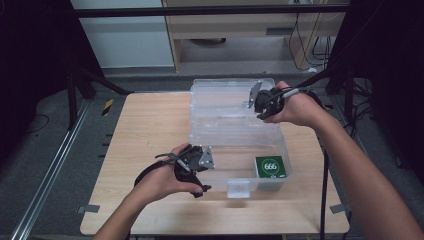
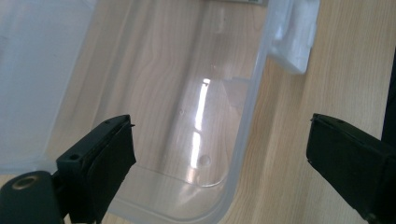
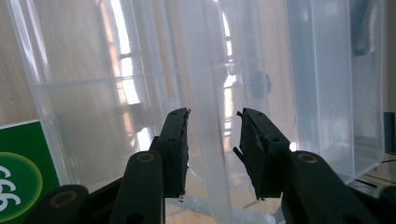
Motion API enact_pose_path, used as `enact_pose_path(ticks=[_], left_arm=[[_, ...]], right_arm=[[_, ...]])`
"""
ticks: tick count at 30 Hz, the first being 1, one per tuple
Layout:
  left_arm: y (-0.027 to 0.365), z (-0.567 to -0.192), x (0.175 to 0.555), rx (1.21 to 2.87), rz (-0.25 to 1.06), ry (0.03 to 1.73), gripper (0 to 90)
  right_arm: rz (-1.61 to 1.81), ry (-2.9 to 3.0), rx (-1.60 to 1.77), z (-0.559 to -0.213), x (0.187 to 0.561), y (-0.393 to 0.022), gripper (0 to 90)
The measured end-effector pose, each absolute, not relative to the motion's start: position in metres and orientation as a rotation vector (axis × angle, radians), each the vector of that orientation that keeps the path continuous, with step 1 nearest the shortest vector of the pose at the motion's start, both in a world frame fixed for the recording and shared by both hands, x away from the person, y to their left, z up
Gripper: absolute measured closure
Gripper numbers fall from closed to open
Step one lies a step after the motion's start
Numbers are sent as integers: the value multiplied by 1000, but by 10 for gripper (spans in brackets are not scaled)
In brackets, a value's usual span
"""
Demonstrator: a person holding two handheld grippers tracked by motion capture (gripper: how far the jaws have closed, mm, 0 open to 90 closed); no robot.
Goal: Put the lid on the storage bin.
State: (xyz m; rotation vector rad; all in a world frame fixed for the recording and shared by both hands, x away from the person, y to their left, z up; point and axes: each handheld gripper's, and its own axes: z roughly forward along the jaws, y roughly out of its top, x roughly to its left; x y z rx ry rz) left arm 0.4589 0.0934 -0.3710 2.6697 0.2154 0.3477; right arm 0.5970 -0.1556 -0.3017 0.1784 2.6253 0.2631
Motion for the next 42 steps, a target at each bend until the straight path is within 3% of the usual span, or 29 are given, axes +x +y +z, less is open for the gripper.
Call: enact_pose_path(ticks=[5,27,31,34,42], left_arm=[[94,-376,461,2695,336,181,72],[90,-383,459,2728,313,148,366],[88,-386,459,2750,314,137,439],[86,-387,458,2759,299,130,550],[82,-397,463,2809,252,140,692]], right_arm=[[237,2637,148,-307,600,-148,650],[133,2652,60,-307,600,-154,790],[131,2644,51,-308,600,-154,795],[134,2637,47,-309,600,-152,795],[136,2631,49,-309,599,-153,795]])
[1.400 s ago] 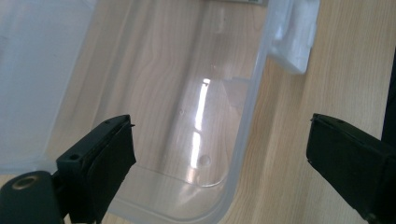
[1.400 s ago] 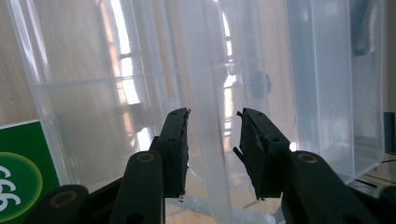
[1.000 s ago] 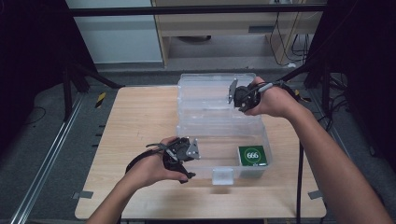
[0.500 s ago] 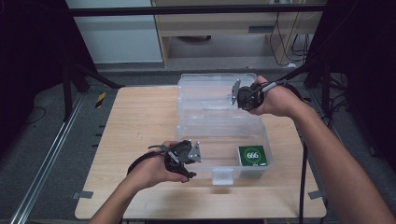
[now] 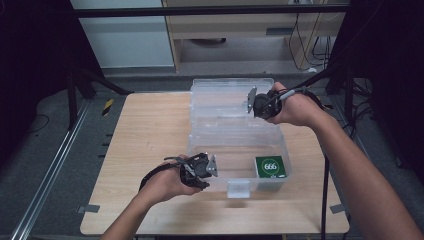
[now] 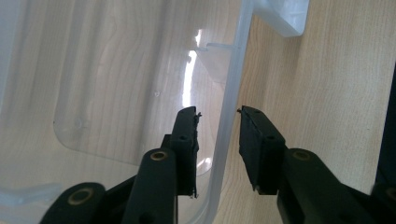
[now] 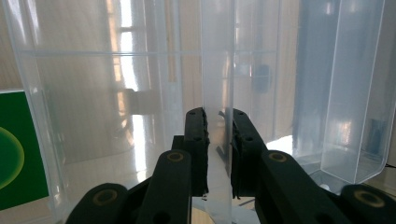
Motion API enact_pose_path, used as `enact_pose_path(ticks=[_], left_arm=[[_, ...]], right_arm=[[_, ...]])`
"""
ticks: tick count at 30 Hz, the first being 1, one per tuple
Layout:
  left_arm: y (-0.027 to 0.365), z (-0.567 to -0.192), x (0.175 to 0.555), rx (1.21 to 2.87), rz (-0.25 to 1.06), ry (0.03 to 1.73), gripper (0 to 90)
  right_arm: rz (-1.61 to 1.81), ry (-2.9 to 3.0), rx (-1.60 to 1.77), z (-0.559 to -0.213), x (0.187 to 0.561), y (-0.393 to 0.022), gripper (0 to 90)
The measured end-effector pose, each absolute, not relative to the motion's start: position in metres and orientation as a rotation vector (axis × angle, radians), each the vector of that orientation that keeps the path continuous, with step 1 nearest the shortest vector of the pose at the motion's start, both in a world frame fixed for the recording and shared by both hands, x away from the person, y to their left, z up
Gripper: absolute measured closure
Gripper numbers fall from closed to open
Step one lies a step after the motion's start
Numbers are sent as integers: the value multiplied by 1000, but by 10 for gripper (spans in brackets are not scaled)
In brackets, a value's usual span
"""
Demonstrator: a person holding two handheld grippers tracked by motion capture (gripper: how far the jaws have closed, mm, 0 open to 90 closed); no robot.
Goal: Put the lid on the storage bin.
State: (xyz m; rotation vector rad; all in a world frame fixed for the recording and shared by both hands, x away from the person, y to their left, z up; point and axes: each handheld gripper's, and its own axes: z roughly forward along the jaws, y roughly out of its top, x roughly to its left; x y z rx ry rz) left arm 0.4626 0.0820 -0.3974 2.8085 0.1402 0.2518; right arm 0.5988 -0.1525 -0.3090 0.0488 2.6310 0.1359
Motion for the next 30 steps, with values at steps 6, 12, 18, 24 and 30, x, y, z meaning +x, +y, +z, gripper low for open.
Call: enact_pose_path(ticks=[6,12,18,24,30], left_arm=[[78,-399,462,2814,249,147,775],[78,-399,463,2810,254,183,803],[78,-399,464,2809,240,186,805],[78,-399,463,2813,261,186,805],[78,-399,462,2806,273,234,800]], right_arm=[[148,2633,43,-309,599,-153,796],[155,2631,33,-309,599,-154,799],[153,2632,23,-309,598,-153,804],[146,2629,19,-308,596,-152,812],[136,2633,6,-306,591,-149,824]])
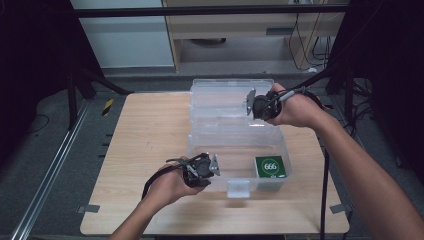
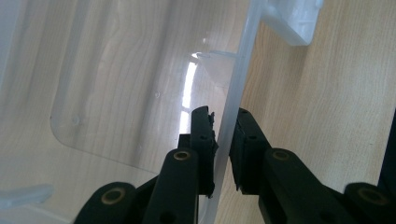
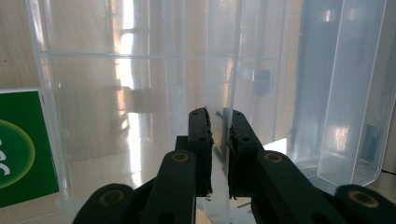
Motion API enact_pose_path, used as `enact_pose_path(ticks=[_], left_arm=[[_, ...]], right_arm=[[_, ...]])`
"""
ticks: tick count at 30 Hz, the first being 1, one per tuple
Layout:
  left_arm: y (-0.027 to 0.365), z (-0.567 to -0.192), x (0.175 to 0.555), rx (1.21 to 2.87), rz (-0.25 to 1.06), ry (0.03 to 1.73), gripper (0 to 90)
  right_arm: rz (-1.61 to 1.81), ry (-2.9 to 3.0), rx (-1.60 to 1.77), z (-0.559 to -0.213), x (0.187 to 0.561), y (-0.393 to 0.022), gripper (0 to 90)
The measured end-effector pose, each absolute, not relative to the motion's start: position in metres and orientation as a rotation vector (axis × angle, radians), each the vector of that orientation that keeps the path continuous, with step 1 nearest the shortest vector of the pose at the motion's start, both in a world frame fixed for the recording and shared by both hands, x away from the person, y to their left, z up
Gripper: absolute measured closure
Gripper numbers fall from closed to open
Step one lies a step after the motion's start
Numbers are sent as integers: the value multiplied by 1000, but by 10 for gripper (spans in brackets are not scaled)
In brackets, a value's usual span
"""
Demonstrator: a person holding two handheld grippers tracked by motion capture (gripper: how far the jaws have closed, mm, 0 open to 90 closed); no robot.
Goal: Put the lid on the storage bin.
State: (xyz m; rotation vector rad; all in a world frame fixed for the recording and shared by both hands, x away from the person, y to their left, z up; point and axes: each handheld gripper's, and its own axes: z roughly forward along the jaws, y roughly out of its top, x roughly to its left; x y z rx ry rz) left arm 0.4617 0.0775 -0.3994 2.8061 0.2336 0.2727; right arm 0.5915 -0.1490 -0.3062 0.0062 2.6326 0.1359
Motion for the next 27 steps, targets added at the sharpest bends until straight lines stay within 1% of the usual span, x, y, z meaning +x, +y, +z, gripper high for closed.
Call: enact_pose_path(ticks=[4,12,27], left_arm=[[78,-400,460,2799,301,239,795],[78,-401,458,2777,312,273,789],[78,-403,457,2758,318,297,779]], right_arm=[[120,2635,3,-305,589,-147,830],[144,2622,-6,-303,581,-147,839],[201,2543,-44,-301,541,-148,839]])
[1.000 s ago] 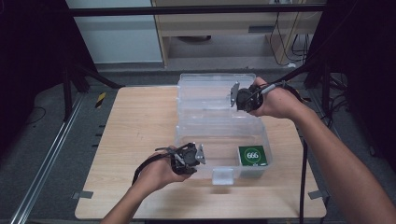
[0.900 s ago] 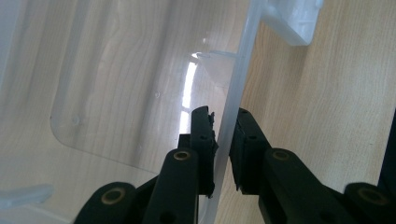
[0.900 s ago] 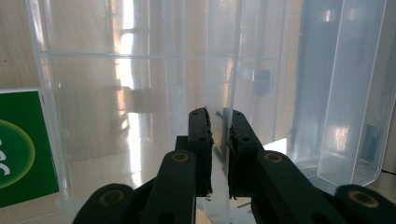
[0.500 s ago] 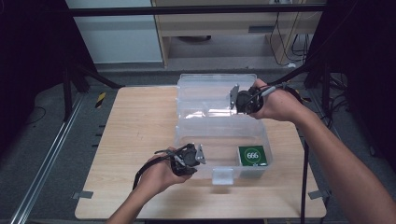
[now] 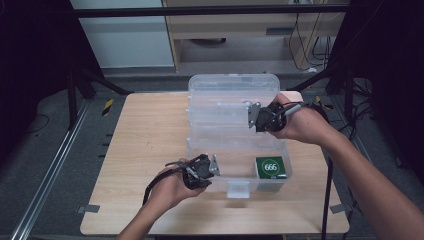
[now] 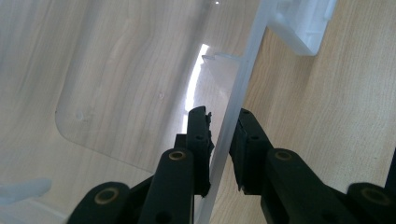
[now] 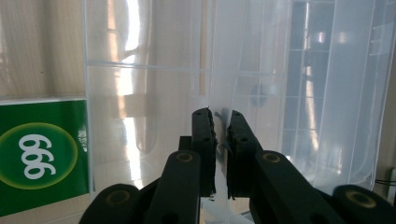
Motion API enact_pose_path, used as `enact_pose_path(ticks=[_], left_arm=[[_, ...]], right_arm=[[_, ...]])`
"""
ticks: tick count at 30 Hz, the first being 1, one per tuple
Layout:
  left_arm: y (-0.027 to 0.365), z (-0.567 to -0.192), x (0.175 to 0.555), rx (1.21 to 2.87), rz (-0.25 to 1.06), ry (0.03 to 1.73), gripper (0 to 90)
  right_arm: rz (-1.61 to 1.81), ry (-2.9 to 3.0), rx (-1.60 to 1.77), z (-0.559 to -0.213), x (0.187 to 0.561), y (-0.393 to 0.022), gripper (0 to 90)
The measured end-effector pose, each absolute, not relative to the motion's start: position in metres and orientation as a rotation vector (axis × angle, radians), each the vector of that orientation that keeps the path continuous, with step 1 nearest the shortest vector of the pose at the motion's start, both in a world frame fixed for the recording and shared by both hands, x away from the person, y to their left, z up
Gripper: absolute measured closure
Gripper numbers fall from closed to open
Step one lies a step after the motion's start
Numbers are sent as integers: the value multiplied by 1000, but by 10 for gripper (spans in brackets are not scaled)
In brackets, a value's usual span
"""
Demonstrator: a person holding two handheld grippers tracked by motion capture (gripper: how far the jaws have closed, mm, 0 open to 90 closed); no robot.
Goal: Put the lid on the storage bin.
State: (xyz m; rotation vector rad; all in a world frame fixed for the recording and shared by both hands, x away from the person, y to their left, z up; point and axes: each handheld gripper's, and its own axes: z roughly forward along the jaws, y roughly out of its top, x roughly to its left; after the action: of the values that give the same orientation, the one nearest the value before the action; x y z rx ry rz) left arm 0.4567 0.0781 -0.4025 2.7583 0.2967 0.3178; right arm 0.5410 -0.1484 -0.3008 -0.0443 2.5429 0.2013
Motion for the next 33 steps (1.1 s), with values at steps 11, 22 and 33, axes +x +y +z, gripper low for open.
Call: enact_pose_path(ticks=[11,22,33], left_arm=[[77,-403,456,2755,325,303,771],[75,-405,455,2751,341,305,761],[72,-408,453,2738,347,308,758]], right_arm=[[189,2460,-50,-307,514,-149,829],[195,2446,-75,-309,503,-149,828],[223,2443,-104,-314,483,-154,822]])
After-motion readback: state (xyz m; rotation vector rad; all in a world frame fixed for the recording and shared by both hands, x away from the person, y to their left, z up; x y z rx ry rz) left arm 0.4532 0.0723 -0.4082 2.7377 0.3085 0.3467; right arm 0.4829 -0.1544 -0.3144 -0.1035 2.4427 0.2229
